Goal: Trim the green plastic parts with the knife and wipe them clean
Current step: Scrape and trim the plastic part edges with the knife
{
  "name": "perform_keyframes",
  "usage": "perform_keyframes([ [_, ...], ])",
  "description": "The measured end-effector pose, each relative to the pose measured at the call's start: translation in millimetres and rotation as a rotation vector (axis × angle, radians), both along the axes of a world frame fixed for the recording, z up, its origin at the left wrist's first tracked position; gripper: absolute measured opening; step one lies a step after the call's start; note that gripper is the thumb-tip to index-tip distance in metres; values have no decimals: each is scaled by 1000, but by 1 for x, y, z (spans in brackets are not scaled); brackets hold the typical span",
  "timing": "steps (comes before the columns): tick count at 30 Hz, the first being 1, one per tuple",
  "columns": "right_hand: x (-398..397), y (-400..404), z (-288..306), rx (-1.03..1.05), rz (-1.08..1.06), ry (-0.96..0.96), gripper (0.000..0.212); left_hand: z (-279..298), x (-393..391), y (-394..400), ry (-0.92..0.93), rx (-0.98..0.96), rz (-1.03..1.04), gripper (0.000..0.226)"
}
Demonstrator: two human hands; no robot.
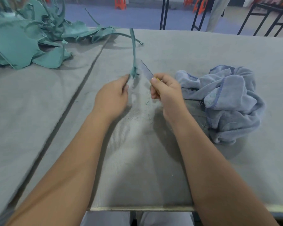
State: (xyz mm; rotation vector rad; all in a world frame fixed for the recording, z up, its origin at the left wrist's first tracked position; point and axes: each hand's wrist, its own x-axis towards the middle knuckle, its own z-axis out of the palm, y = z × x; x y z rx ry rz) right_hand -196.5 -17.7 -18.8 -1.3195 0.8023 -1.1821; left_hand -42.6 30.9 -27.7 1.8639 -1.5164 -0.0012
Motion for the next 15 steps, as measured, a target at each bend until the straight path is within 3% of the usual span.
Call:
perform_keyframes([
  [3,2,1,-2,4,84,-5,17,-3,-8,-3,-88,49,87,37],
  [9,-1,2,-1,32,142,43,16,-3,-13,-1,9,128,85,43],
  [15,-2,2,-6,24,166,119,27,-2,-10,0,66,55,-4,34],
])
